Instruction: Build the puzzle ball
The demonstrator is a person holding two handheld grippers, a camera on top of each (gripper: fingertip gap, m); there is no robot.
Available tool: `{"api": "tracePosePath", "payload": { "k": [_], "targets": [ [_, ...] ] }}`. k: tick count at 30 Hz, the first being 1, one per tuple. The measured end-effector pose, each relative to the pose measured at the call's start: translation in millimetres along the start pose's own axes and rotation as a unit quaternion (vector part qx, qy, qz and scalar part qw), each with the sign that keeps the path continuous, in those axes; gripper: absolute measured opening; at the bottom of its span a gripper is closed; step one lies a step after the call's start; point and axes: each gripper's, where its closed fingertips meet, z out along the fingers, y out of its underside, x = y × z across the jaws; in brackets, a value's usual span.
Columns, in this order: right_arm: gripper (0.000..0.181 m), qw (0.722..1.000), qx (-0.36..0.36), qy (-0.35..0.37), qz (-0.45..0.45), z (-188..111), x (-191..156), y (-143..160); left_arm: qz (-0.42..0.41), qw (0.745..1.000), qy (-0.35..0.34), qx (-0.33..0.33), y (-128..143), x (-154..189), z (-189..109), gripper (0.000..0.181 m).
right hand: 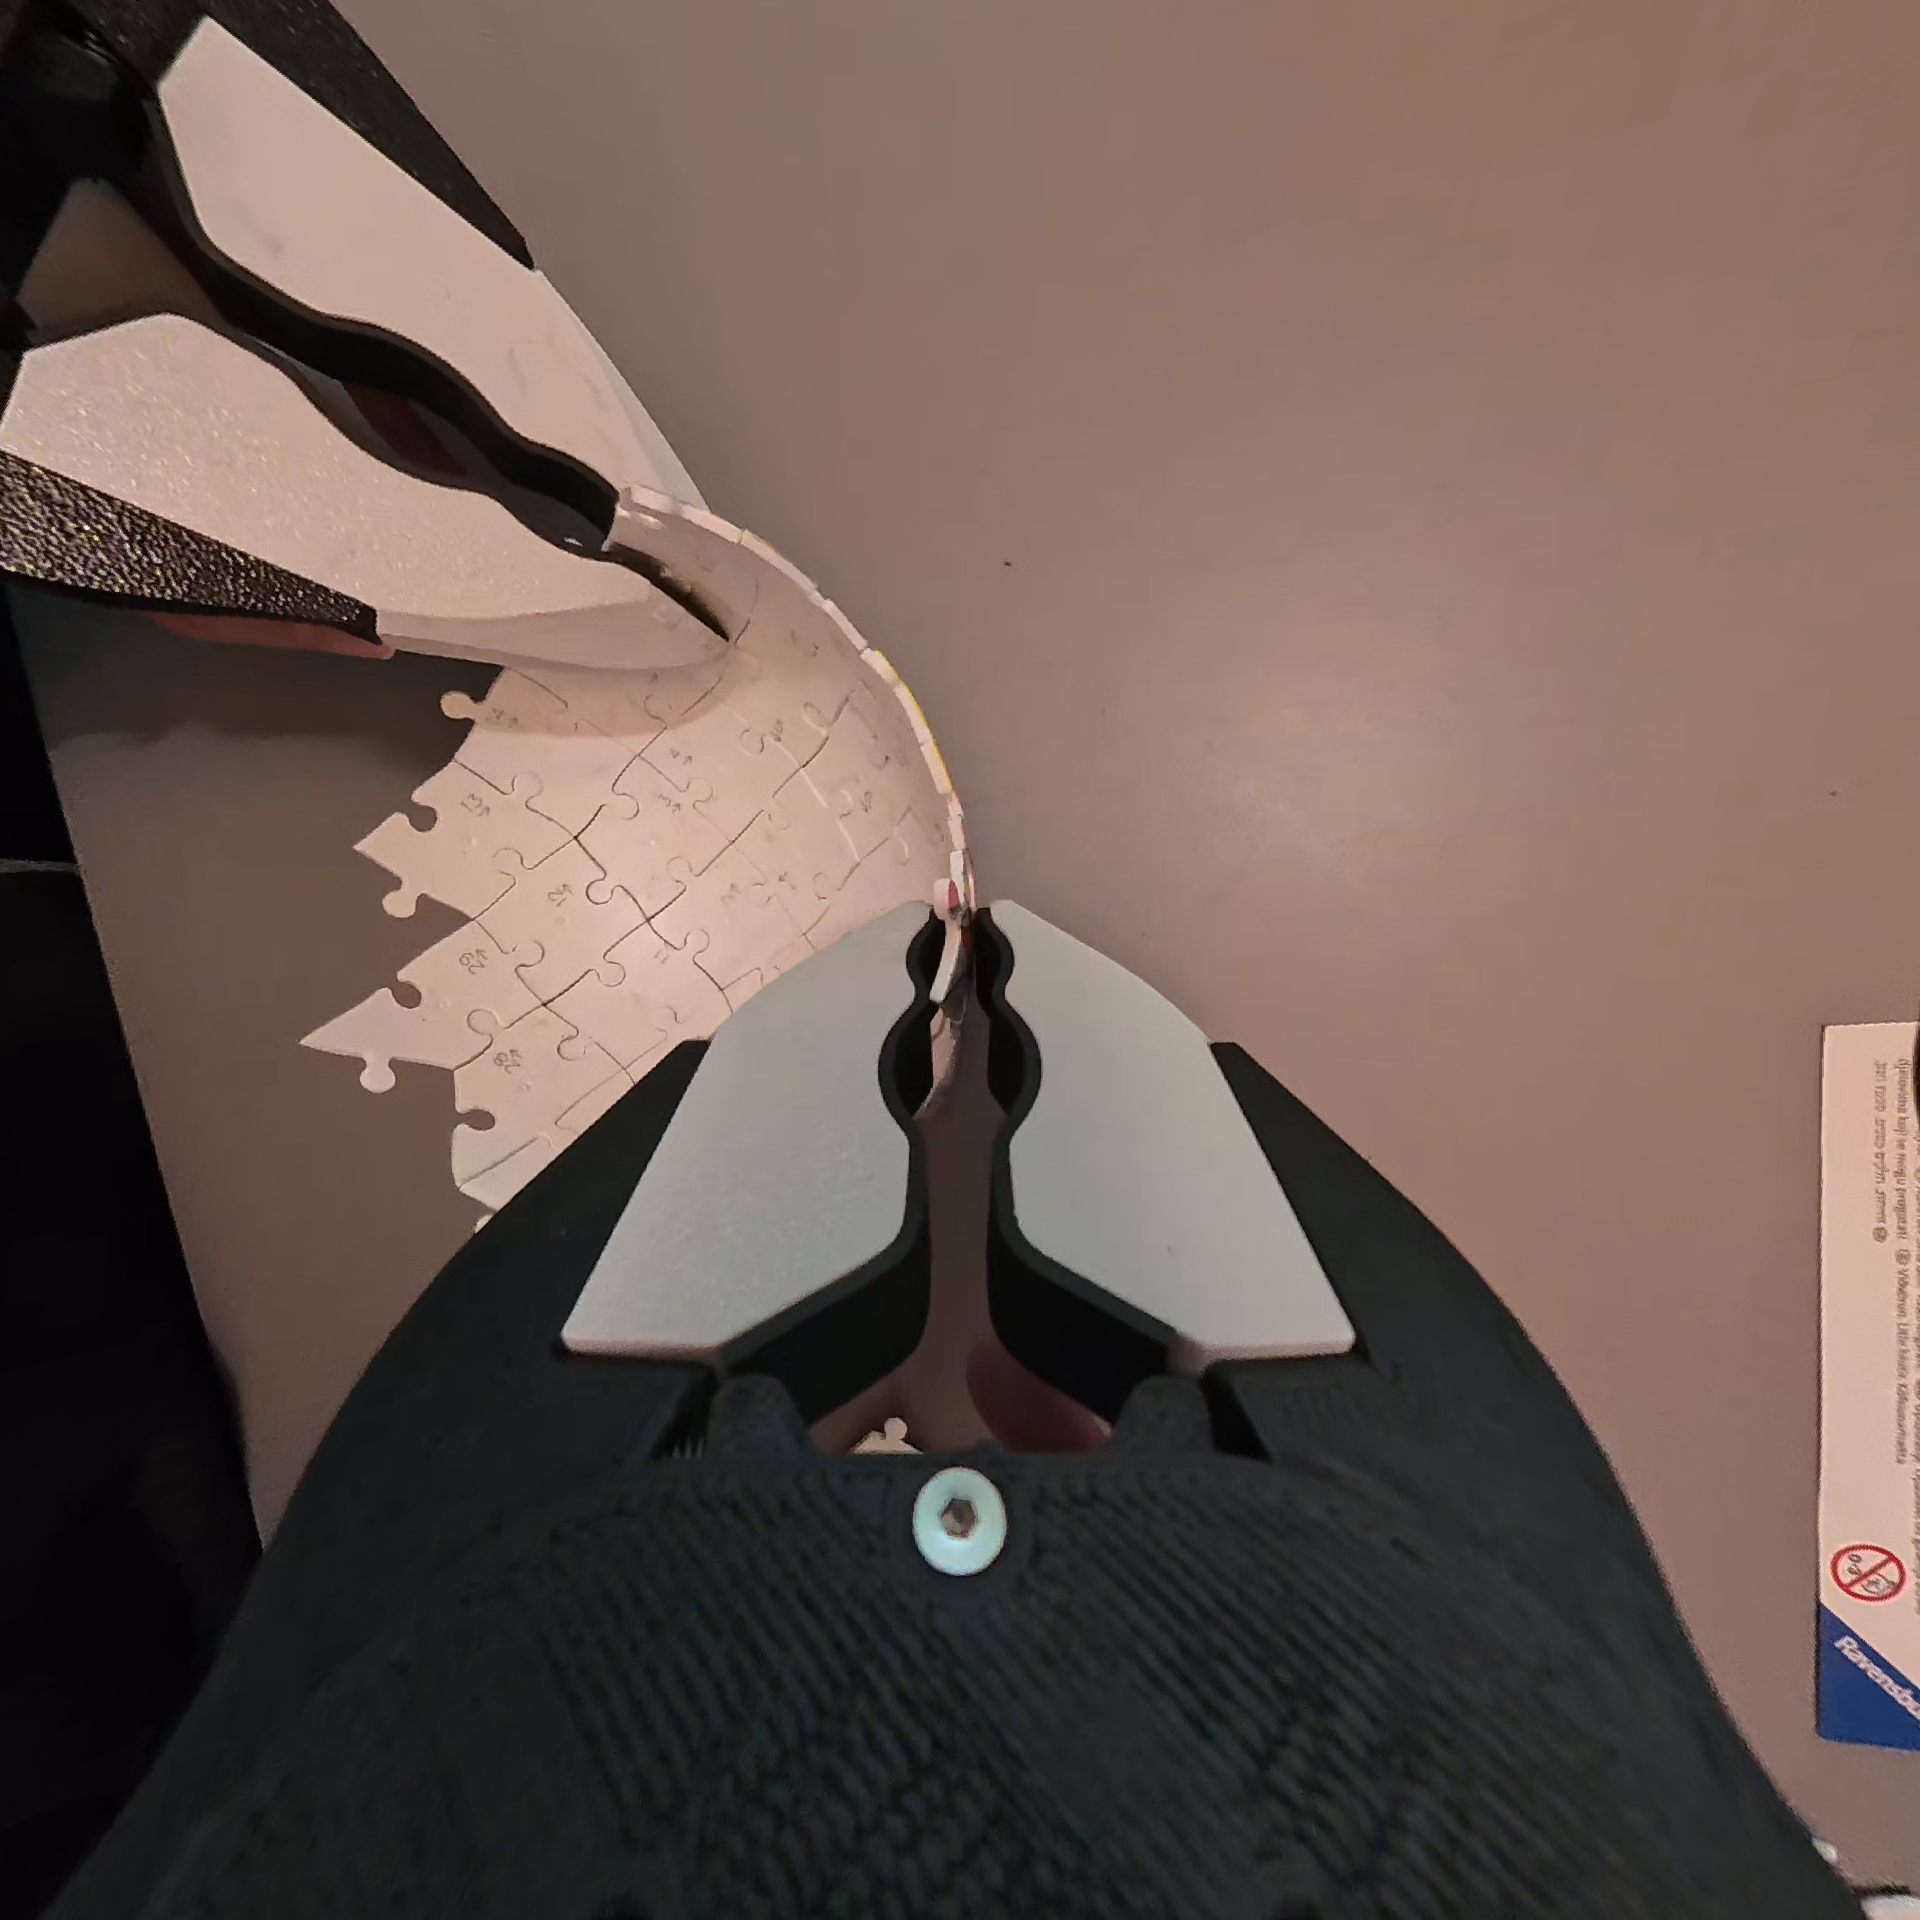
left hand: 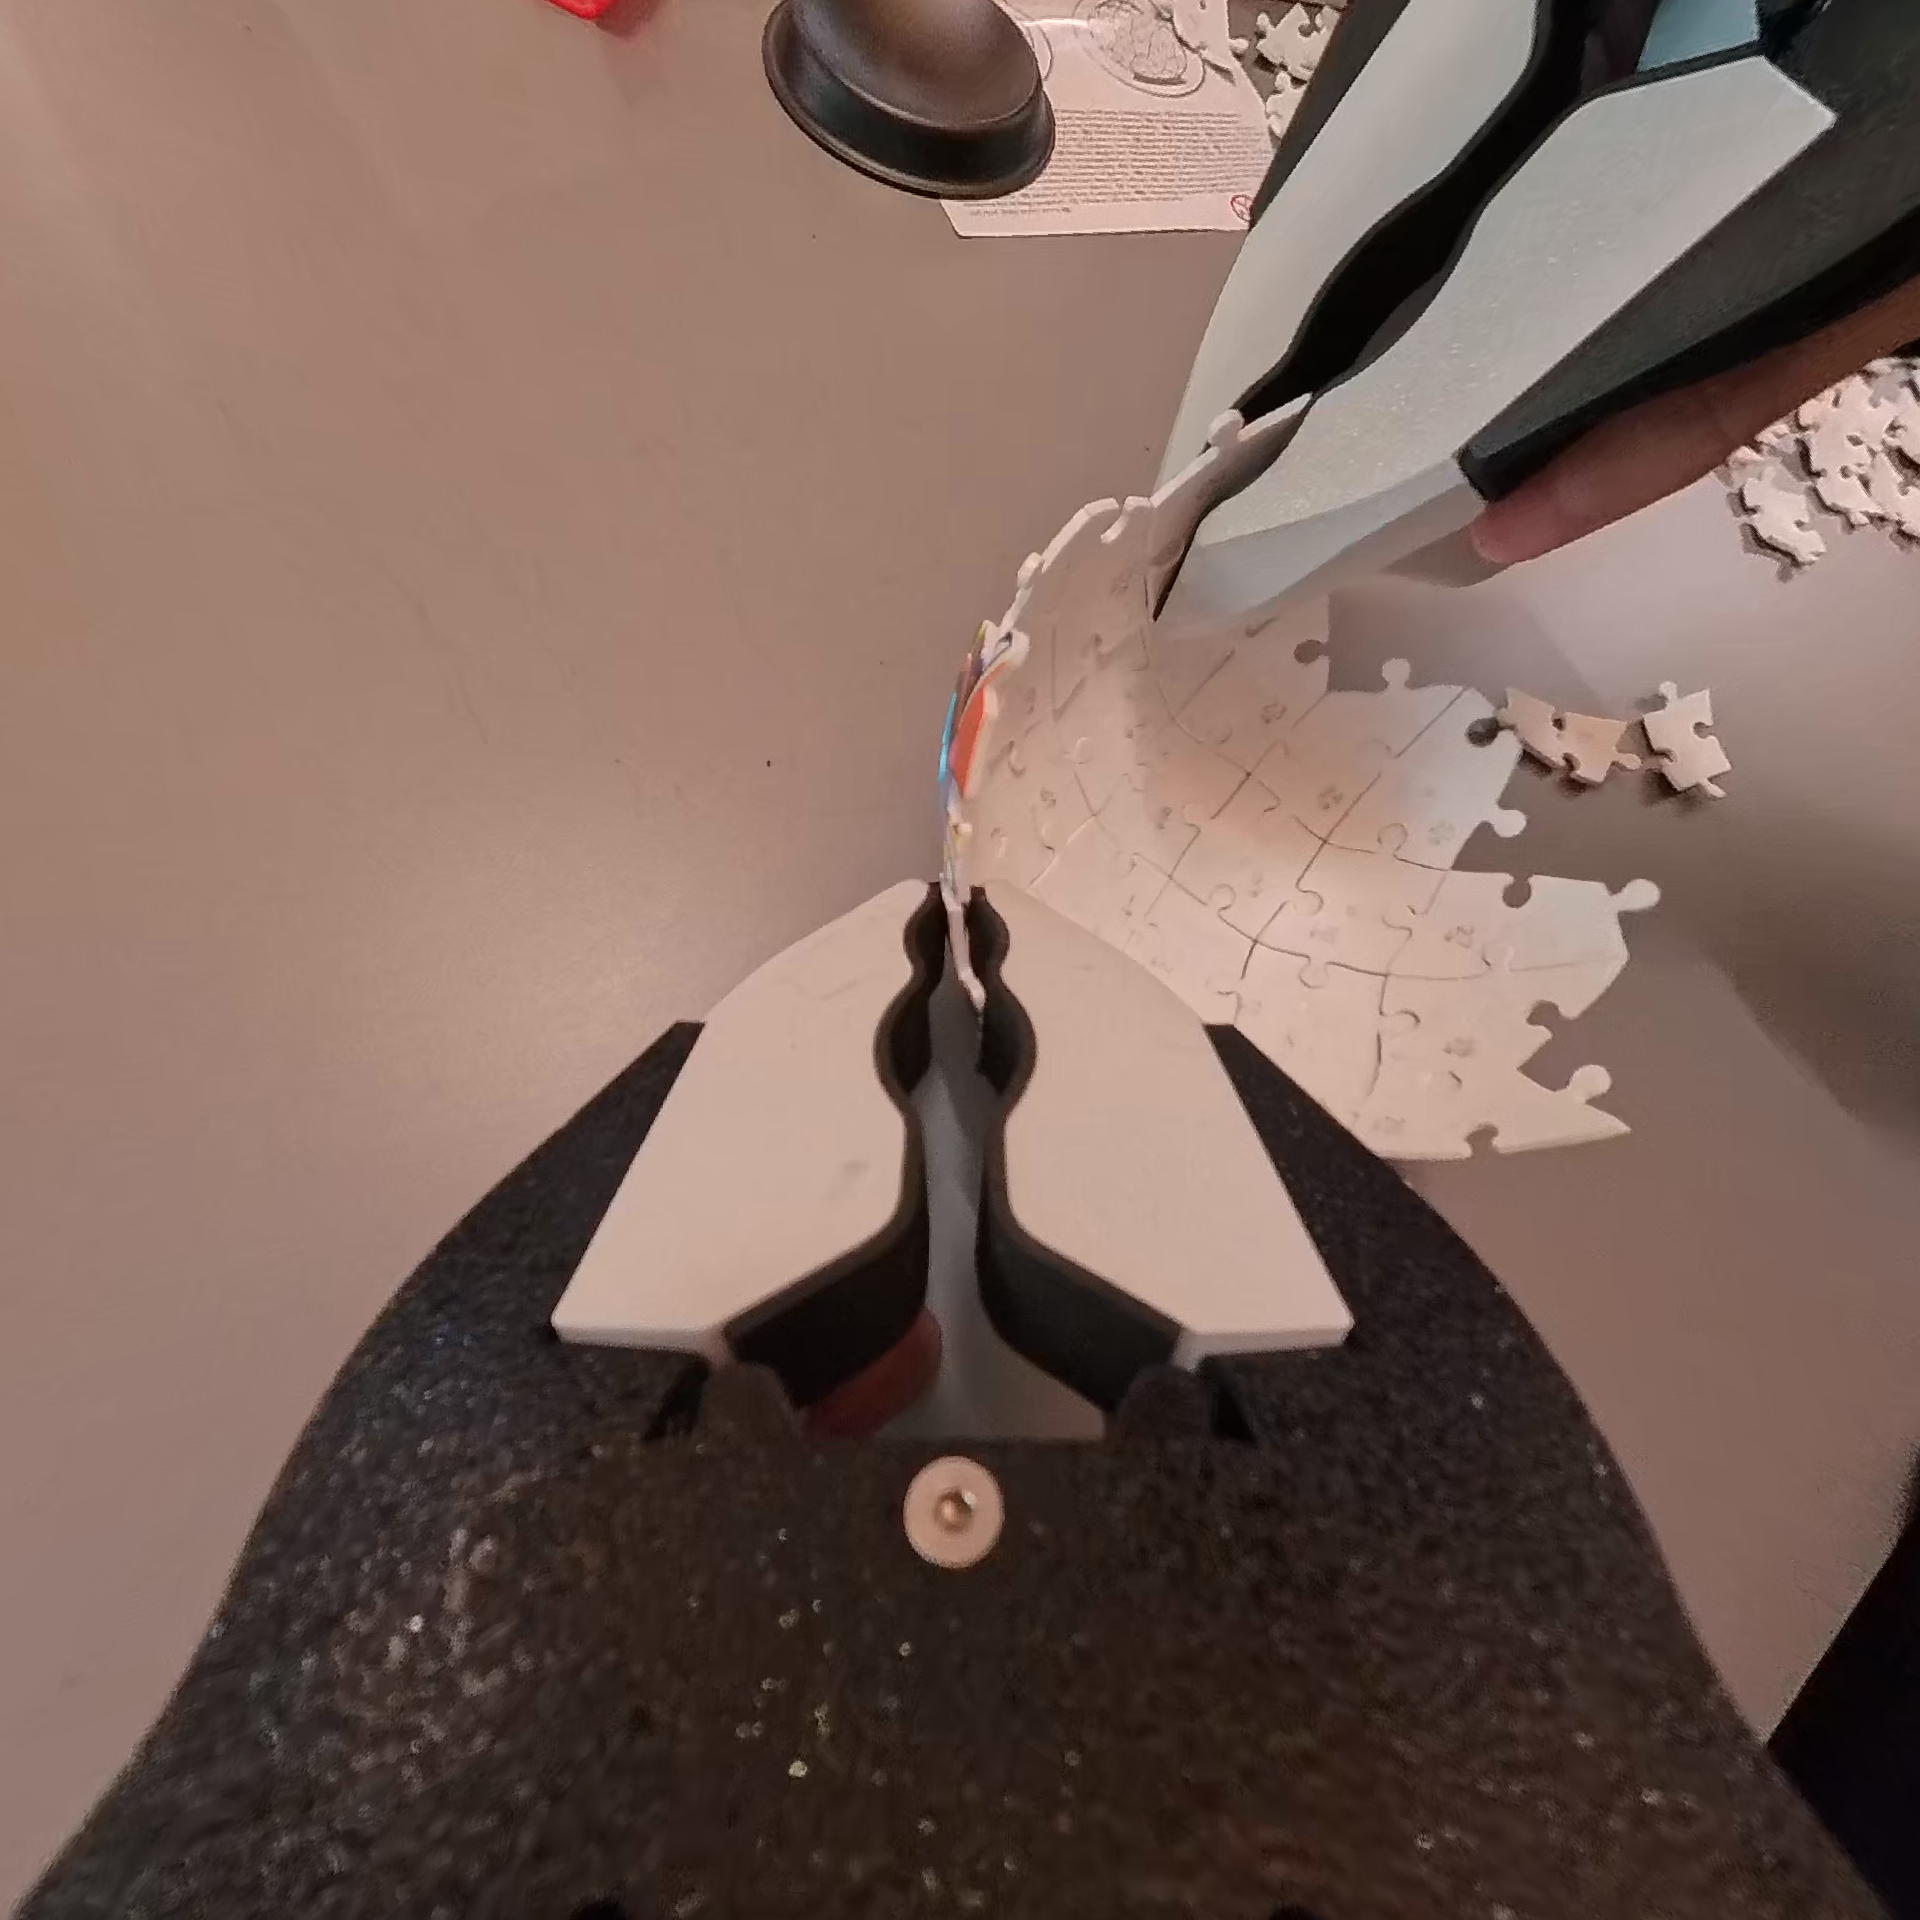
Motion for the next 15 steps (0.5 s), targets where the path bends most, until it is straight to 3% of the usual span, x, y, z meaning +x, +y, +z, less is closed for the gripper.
{"api": "tracePosePath", "payload": {
  "k": [15],
  "targets": [
    [0.004,1.000,0.007,0.001,0.013,2.6,6.5,-1.8,-0.012,1.000,0.012,0.011,-0.5,-0.2,2.6,0.004]
  ]
}}
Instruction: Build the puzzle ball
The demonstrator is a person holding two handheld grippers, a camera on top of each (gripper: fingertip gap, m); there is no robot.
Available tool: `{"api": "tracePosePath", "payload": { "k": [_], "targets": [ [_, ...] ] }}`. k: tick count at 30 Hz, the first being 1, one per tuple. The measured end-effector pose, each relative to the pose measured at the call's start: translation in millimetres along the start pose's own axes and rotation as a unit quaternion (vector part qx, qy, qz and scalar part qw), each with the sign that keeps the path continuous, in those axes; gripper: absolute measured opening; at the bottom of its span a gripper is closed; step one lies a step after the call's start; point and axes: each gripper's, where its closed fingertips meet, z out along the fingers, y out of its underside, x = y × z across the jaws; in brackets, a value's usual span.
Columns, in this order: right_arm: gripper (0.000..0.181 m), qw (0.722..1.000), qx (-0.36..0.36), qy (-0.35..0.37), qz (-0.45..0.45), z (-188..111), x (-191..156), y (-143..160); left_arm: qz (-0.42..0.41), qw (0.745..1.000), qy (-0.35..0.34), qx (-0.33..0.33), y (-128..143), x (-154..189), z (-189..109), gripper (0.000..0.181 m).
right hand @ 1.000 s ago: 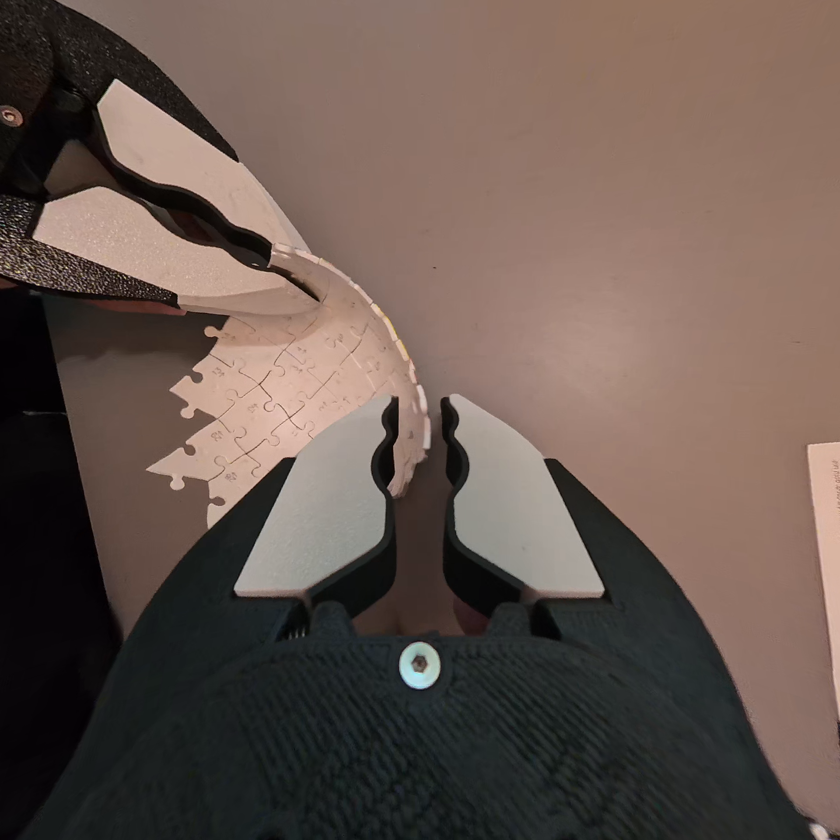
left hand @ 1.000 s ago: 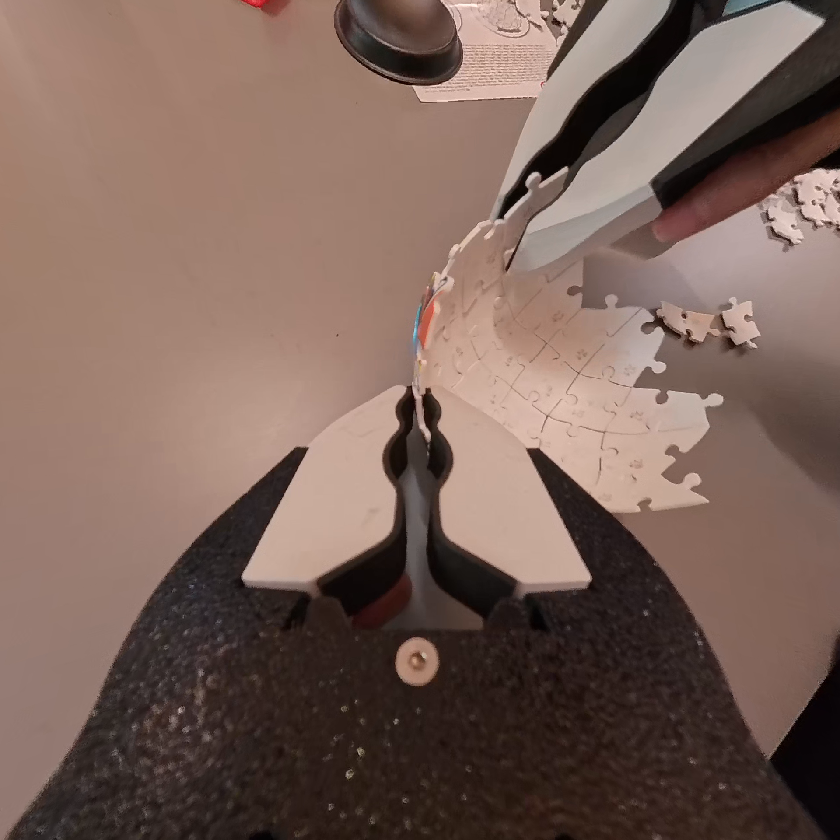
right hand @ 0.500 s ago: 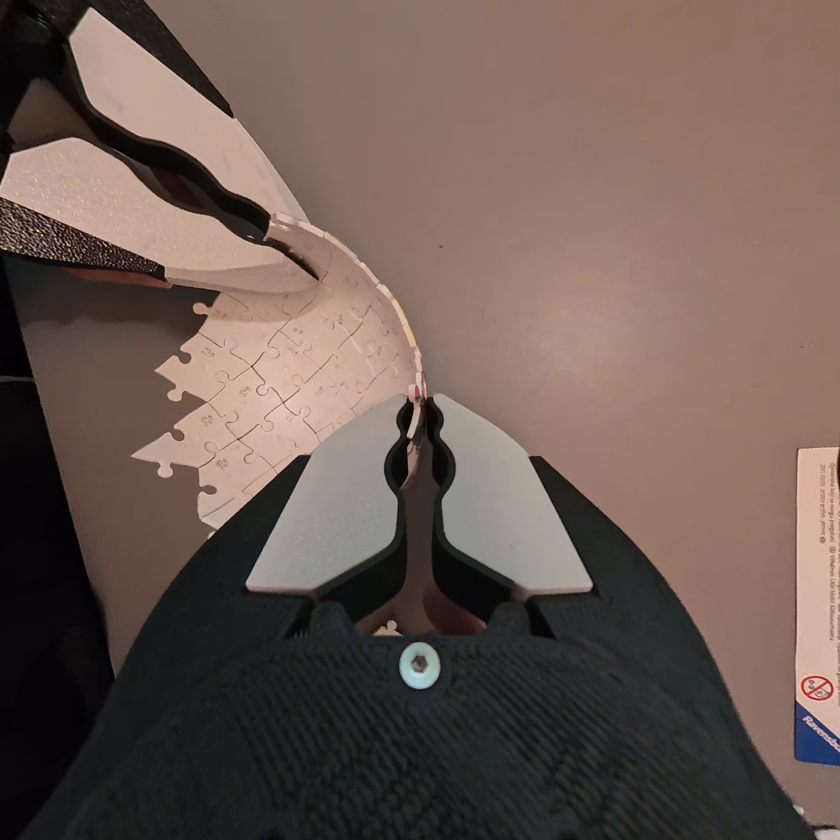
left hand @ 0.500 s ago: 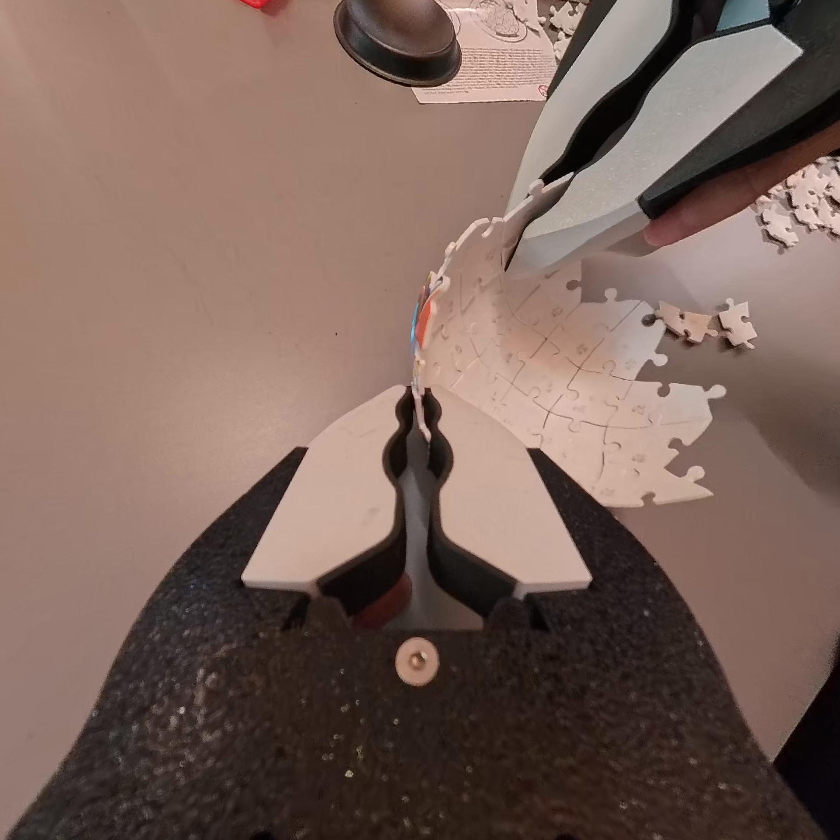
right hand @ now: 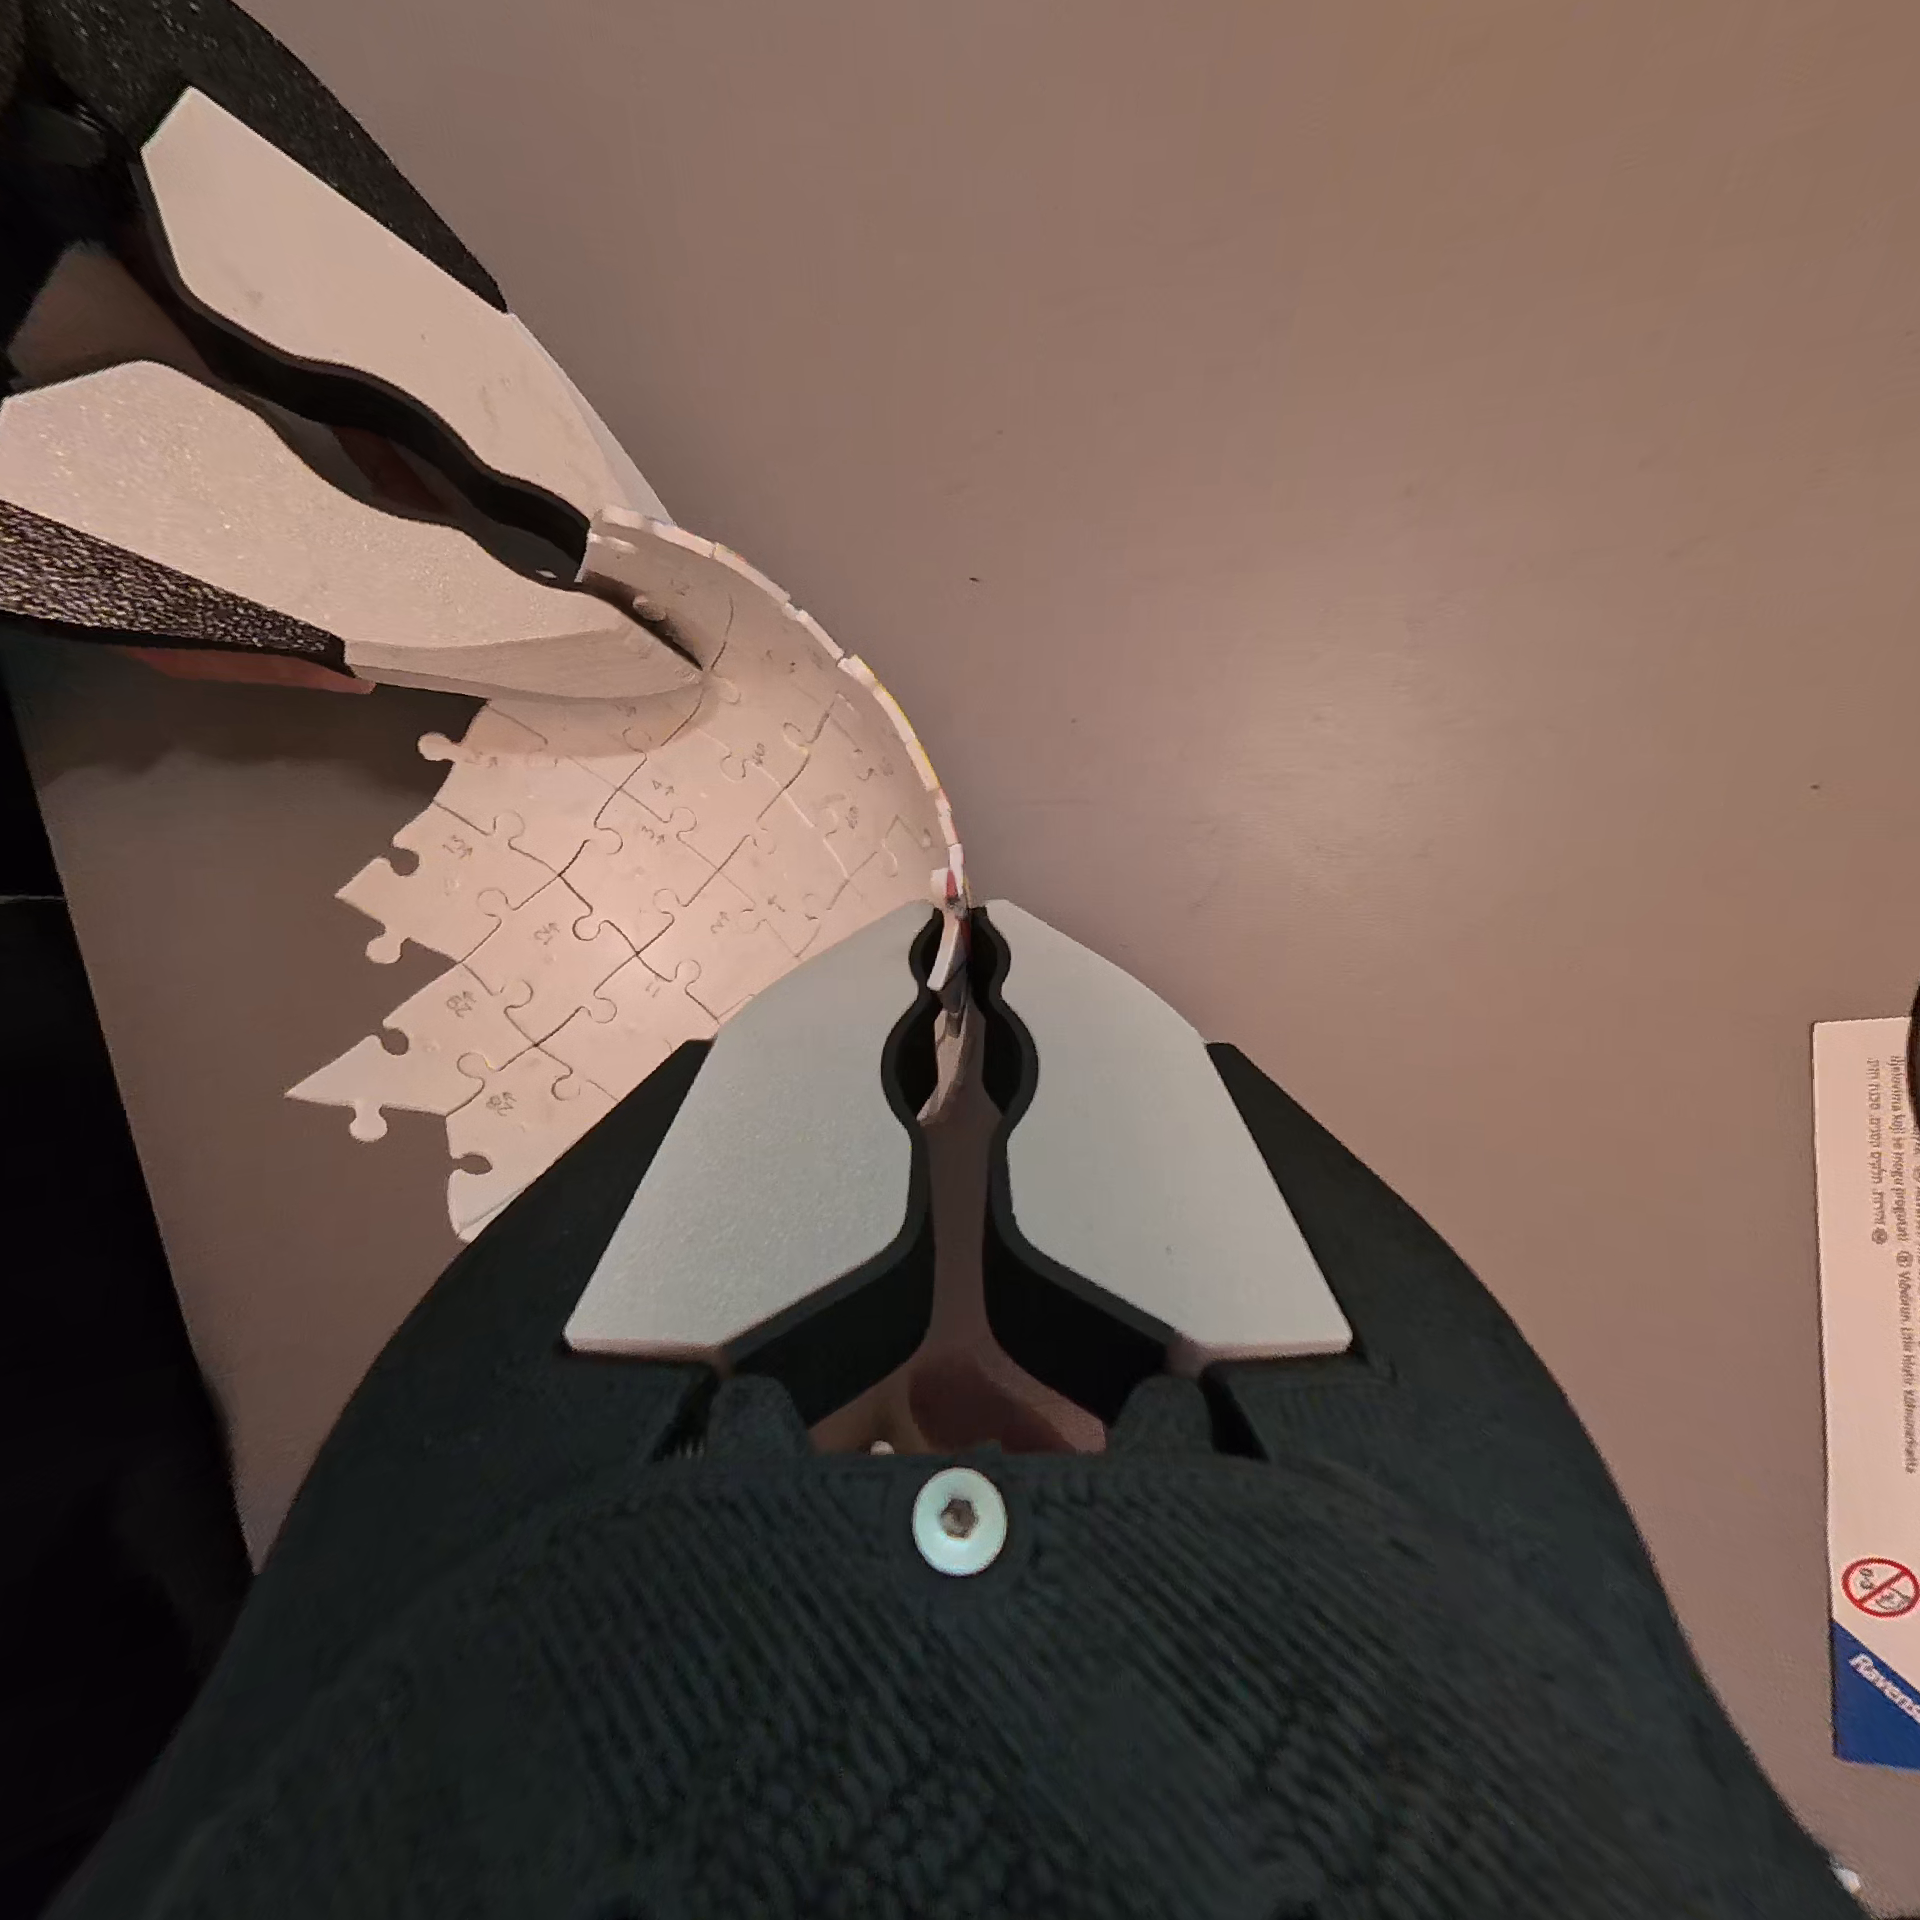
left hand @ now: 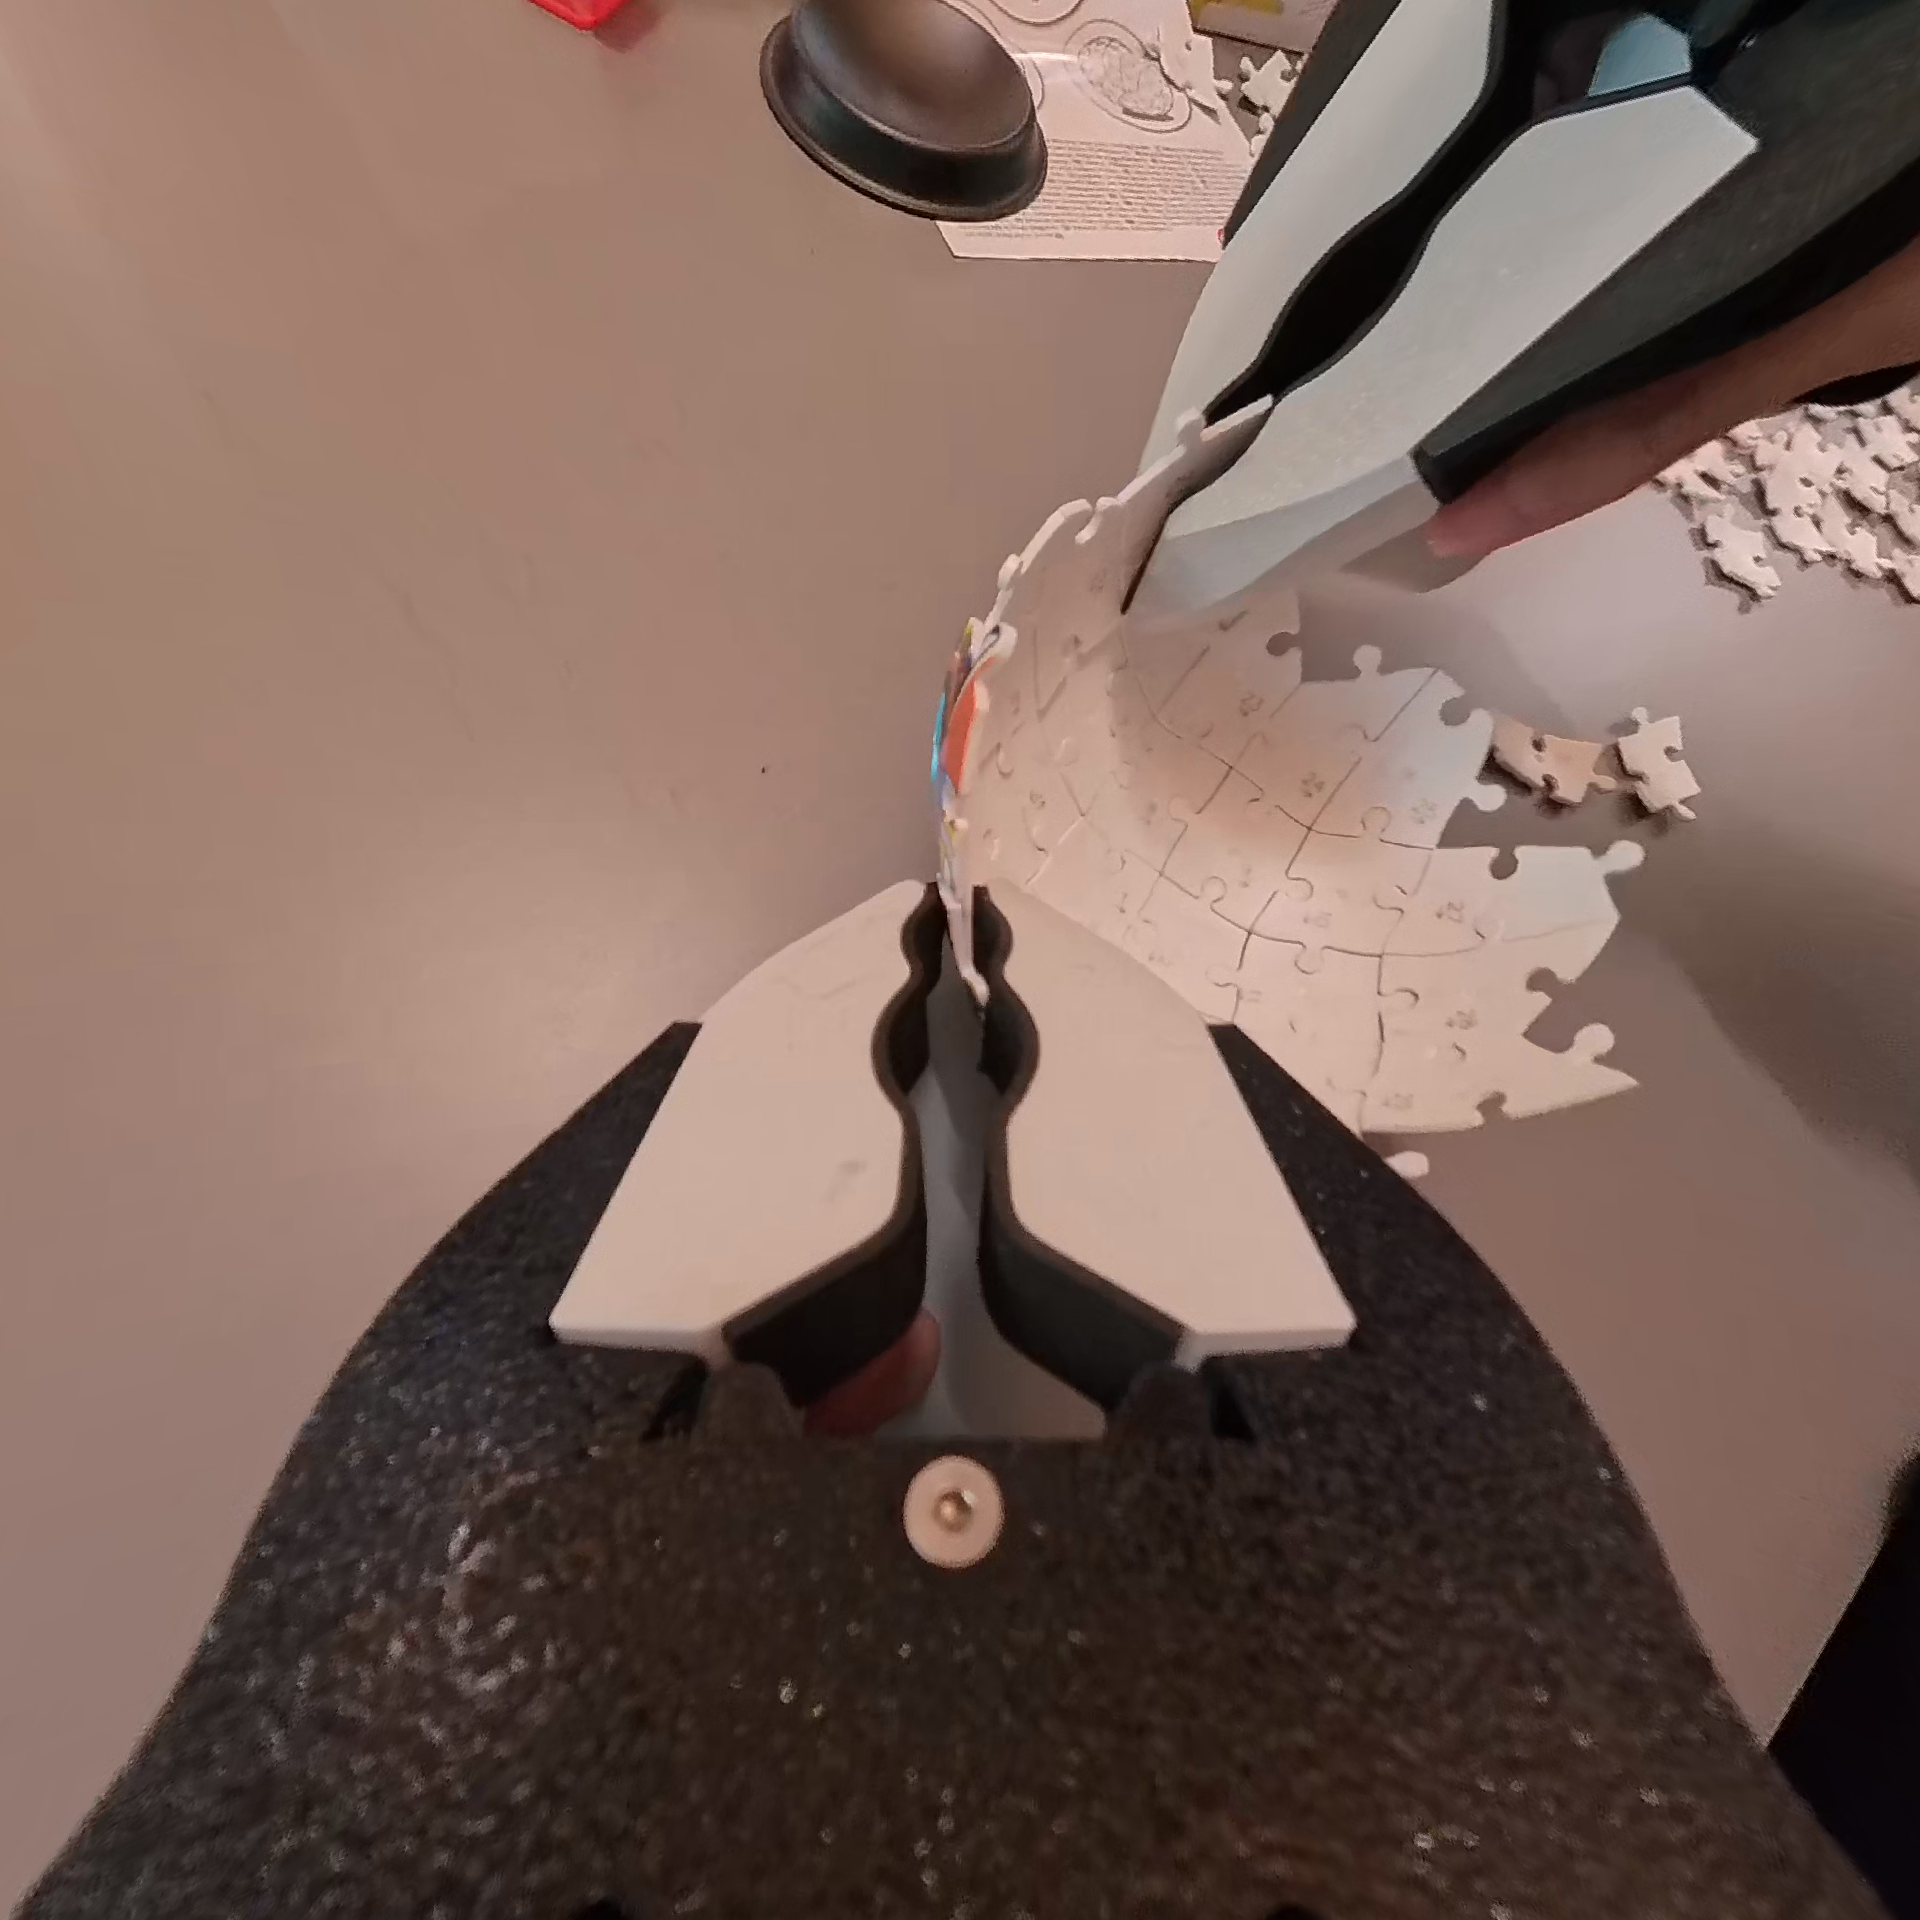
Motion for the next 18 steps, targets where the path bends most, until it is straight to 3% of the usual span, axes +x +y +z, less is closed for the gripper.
{"api": "tracePosePath", "payload": {
  "k": [10,13,18],
  "targets": [
    [0.004,0.998,-0.022,0.037,-0.044,-2.4,4.5,0.6,-0.002,1.000,0.004,0.007,-1.2,2.4,3.4,0.005],
    [0.021,0.997,-0.032,0.040,-0.054,-3.4,5.7,1.7,-0.001,1.000,0.005,0.011,-2.2,3.0,3.6,0.004],
    [0.028,0.999,-0.016,-0.008,-0.049,-2.1,-5.0,-5.6,-0.001,1.000,0.009,0.018,-4.5,4.1,2.6,0.002]
  ]
}}
